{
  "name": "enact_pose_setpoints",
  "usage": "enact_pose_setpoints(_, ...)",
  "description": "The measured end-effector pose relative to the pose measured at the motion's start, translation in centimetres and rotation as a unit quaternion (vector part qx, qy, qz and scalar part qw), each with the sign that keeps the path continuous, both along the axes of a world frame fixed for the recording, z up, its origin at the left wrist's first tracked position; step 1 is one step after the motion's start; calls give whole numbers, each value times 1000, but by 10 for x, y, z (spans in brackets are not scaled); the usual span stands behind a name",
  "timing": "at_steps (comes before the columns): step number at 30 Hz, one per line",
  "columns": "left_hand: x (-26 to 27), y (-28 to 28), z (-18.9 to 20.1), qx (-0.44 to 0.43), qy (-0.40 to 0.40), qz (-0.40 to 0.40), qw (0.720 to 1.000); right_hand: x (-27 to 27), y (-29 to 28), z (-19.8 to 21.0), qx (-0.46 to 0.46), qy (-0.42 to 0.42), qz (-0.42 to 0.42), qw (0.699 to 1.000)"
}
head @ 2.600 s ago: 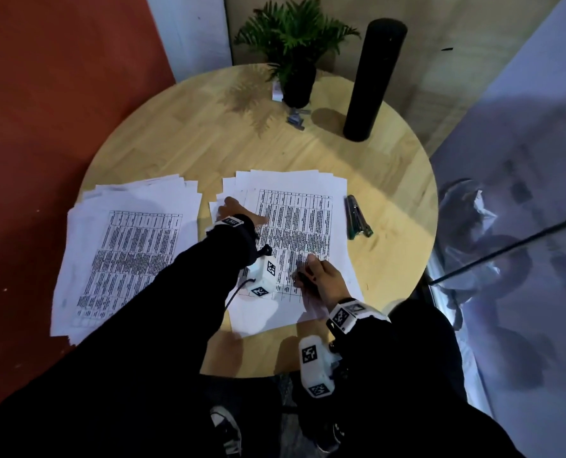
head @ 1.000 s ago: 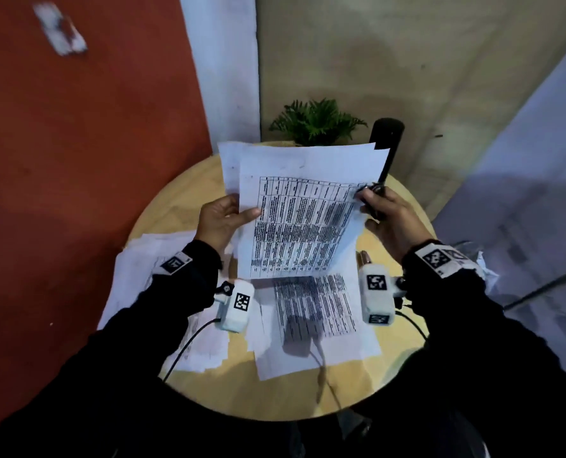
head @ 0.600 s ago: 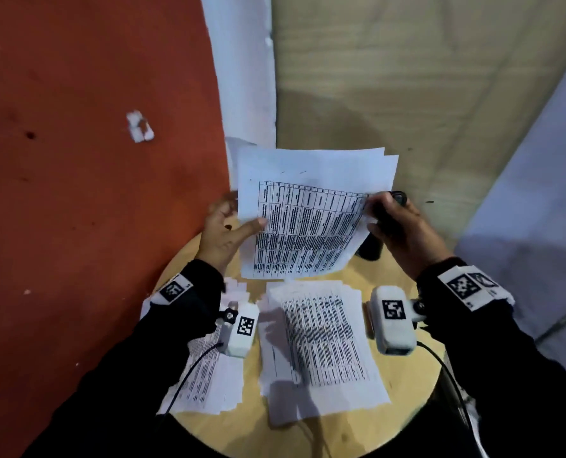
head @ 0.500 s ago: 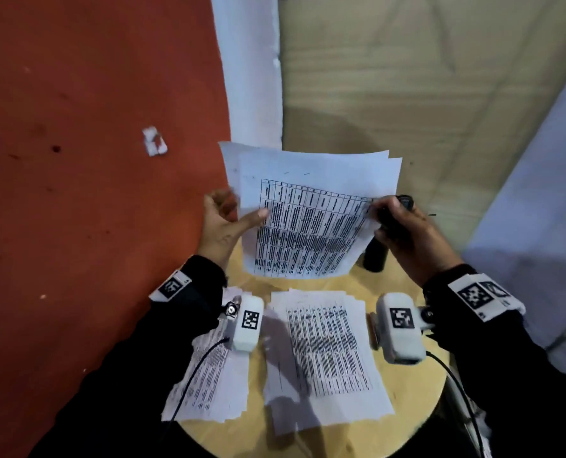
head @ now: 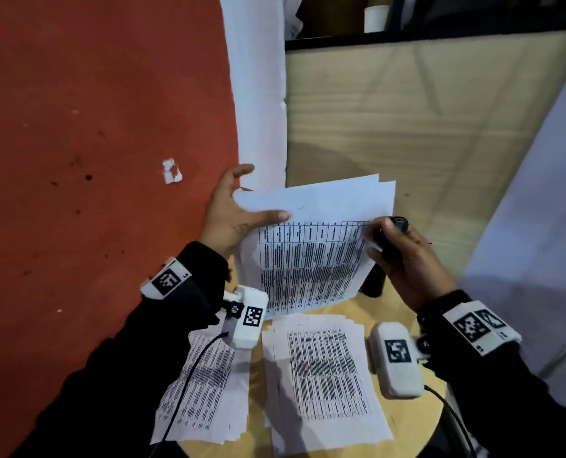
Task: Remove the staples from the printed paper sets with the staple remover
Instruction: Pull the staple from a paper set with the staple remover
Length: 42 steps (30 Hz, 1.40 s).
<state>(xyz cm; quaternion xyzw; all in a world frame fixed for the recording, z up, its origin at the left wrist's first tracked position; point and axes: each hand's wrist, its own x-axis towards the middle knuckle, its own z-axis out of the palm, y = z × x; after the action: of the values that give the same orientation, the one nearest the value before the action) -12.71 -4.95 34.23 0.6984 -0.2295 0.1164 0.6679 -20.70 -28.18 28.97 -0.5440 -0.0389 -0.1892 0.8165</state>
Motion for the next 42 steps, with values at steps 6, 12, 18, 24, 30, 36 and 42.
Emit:
enact_pose_setpoints(6,-4,4,2,47,10,-32,998,-2,10,5,2,3,-93,996)
enact_pose_setpoints(12,-15,6,13,41,14,-29,999,-11,15,17,-208,-82,-263,939)
enact_pose_setpoints(18,-28,6,22,34,-12,-7,999,-25,53,44,-364,-121,-184,905)
enact_pose_setpoints(24,-48,8,31,-7,-45,-7,999,-27,73,53,-294,-176,-101,934)
enact_pose_setpoints(30,-62,10,38,14,-62,-32,997,-32,76,61,-352,-212,-147,900)
enact_pose_setpoints(36,-64,6,42,24,-71,-55,996,-31,78,68,-468,-294,-217,805)
enact_pose_setpoints(42,-64,6,44,20,-58,-72,996,-31,83,73,-521,-316,-240,756)
